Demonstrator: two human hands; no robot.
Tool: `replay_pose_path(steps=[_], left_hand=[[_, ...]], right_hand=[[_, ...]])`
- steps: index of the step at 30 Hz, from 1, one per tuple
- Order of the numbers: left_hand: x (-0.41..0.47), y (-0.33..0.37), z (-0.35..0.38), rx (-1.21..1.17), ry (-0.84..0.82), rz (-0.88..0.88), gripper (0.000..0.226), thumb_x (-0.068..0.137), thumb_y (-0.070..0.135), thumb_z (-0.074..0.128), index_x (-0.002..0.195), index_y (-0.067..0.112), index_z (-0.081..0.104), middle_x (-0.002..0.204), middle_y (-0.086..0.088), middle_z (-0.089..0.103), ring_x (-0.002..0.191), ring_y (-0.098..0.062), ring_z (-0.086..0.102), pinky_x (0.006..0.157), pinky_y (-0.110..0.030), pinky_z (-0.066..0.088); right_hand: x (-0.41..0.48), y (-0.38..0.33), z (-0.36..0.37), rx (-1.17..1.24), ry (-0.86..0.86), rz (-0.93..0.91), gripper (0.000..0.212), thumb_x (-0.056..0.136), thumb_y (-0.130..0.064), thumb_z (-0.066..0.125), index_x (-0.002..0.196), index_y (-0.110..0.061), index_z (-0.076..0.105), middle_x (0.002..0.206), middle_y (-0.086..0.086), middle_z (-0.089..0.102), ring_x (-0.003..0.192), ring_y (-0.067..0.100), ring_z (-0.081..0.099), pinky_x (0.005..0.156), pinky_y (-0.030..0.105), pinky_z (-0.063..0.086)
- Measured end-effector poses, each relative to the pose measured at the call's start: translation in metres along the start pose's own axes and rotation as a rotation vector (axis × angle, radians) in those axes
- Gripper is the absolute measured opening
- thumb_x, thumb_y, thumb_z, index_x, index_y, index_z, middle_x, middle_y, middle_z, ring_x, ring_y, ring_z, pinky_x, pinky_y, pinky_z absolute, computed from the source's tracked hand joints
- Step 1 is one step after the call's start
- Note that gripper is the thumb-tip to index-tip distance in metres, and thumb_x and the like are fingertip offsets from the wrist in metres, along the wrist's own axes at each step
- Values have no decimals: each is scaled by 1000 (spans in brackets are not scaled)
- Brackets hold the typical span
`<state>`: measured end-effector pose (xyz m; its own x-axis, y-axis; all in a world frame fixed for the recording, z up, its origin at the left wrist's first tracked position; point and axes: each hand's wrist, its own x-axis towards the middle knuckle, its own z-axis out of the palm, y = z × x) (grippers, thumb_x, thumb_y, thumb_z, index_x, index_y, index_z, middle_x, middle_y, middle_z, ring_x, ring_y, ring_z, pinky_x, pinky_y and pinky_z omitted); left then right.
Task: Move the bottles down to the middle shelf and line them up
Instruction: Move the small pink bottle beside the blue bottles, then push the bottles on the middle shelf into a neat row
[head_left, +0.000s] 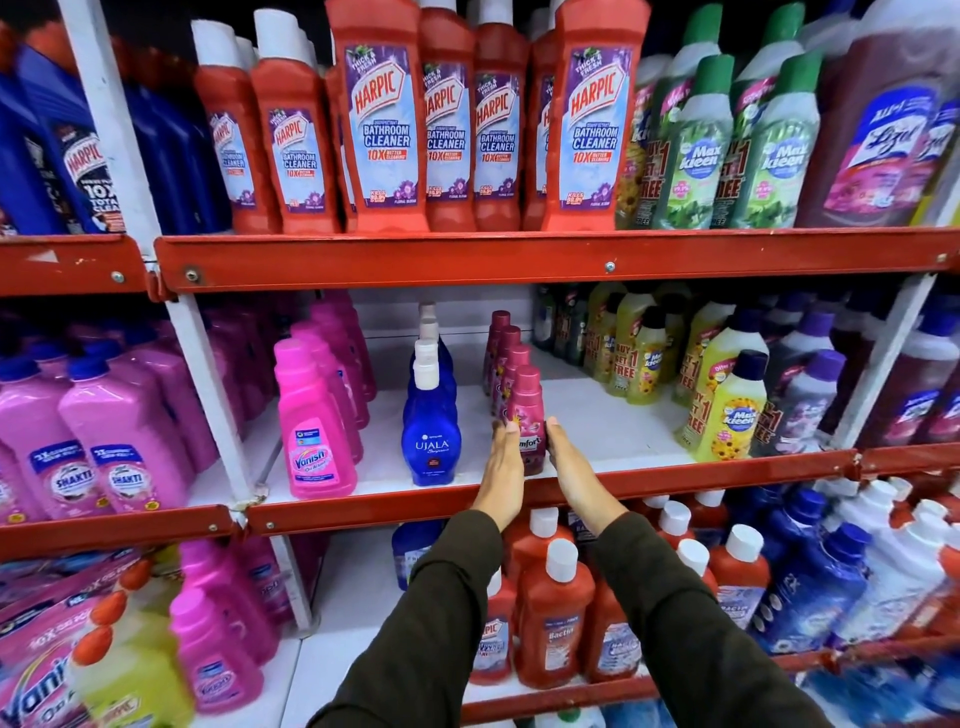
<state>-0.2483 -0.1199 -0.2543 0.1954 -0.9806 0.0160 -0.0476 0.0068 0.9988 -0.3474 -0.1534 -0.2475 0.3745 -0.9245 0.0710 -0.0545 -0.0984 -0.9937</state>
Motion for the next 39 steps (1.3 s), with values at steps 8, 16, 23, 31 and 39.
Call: replay_pose_path(steps=[8,16,23,31,39], left_hand=[[-8,3,-4,40,-21,34,66,108,54,18,165,23,11,172,-3,20,159,-18,19,131,-47,16],[-33,-5,-20,105,174,284,55,109,47,26,161,31,25,166,13,28,146,11,23,128,-28,18],[-54,-11,-59,183,591,513,54,108,39,28,159,19,34,164,7,31,152,-4,26,123,-19,18],[-39,-2,-107,-164,238,30,65,109,50,19,160,12,32,164,-10,39,152,-22,36,129,-46,24],[-39,0,-108,-191,216,1,63,108,53,23,158,17,37,158,-10,47,147,-25,44,126,-48,31]], right_hand=[[-5,-4,2,-11,7,35,55,106,-53,26,152,-26,37,136,-5,51,104,-9,52,83,10,36],[-28,-8,13,-6,323,-197,45,109,-36,33,151,-22,37,150,-2,40,127,-10,41,97,2,30],[-41,-8,69,82,171,-229,43,107,-41,35,148,-28,43,149,-14,43,135,-4,40,106,11,30],[-25,-19,112,227,-41,-43,32,107,-50,26,110,-42,56,105,-27,64,88,-23,64,70,0,47],[-26,-22,110,218,-99,-10,31,105,-56,24,115,-45,51,106,-33,60,87,-29,61,66,-5,44]])
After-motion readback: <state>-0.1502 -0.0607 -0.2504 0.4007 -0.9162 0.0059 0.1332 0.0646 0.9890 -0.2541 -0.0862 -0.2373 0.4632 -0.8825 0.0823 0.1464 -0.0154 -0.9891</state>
